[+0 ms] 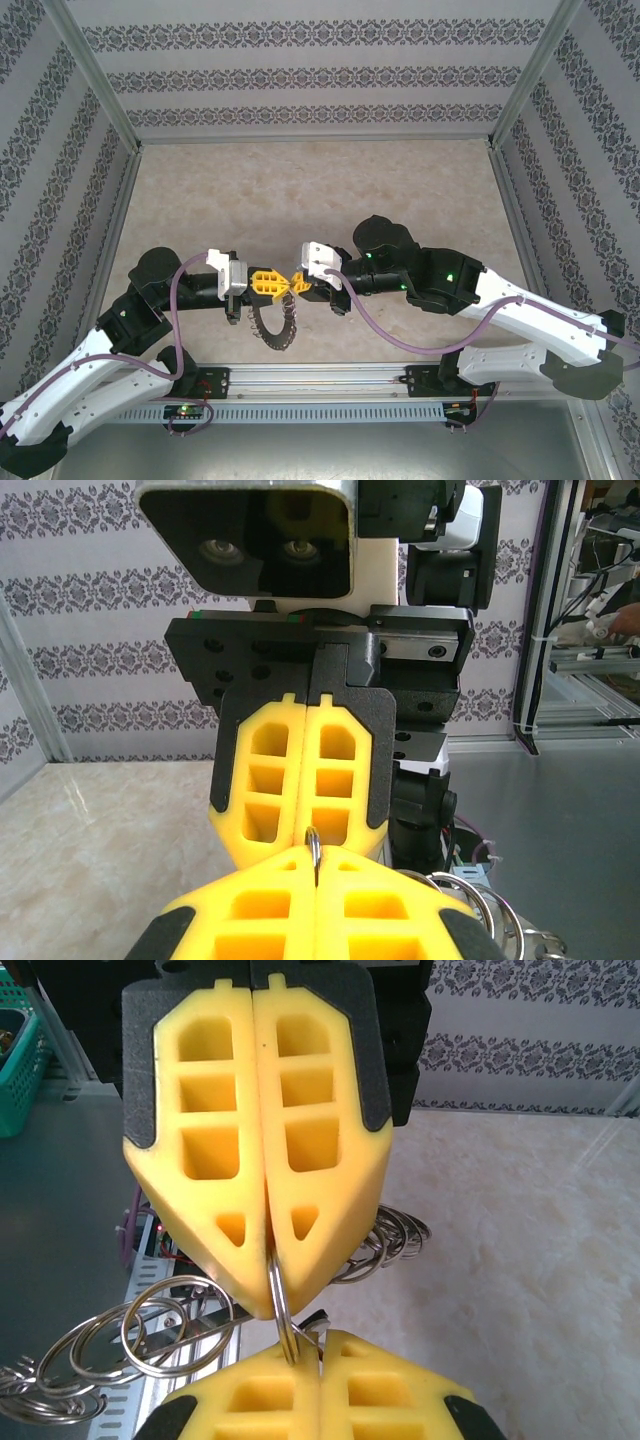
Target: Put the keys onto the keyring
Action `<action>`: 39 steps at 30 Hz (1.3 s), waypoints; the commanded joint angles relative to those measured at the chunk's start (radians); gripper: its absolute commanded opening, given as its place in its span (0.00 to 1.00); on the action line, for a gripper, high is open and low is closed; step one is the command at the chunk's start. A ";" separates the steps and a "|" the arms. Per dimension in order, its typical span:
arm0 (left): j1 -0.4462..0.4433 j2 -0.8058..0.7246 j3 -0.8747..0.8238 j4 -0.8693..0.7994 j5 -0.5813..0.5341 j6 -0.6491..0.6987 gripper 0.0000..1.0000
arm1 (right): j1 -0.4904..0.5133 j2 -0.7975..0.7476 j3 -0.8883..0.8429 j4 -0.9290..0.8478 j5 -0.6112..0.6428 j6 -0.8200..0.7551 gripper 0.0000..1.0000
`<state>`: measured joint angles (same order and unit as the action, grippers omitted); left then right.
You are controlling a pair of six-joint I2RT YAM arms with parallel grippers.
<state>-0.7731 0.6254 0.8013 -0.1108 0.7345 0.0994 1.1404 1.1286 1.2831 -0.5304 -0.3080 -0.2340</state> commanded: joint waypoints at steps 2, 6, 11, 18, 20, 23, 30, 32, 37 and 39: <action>-0.015 -0.003 0.006 0.129 0.066 -0.018 0.00 | -0.007 0.028 0.026 0.029 -0.028 0.008 0.02; -0.015 -0.008 0.003 0.129 0.070 -0.024 0.00 | -0.007 0.013 0.017 0.049 -0.036 0.009 0.04; -0.015 -0.009 0.007 0.119 0.083 -0.027 0.00 | -0.007 -0.001 0.007 0.070 -0.053 0.004 0.05; -0.015 -0.010 0.012 0.099 0.070 -0.011 0.00 | -0.005 -0.045 -0.012 0.075 -0.033 -0.001 0.00; -0.015 -0.013 0.015 0.092 0.064 -0.006 0.00 | -0.005 -0.060 -0.014 0.073 -0.039 -0.002 0.00; -0.015 -0.016 0.021 0.075 0.058 0.002 0.00 | -0.005 -0.066 -0.010 0.055 -0.045 -0.006 0.00; -0.015 -0.018 0.021 0.077 0.050 0.004 0.00 | -0.001 -0.076 -0.019 0.035 -0.038 -0.002 0.00; -0.015 -0.019 0.022 0.073 0.050 0.005 0.00 | 0.003 -0.085 -0.025 0.031 -0.022 -0.002 0.04; -0.016 -0.022 0.029 0.065 0.047 0.006 0.00 | 0.010 -0.112 -0.062 0.065 0.010 0.011 0.35; -0.015 -0.021 0.029 0.068 0.049 0.003 0.00 | 0.012 -0.115 -0.081 0.082 0.002 0.023 0.40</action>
<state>-0.7734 0.6197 0.8017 -0.0803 0.7746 0.0963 1.1416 1.0279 1.2282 -0.4931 -0.3187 -0.2306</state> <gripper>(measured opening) 0.063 0.386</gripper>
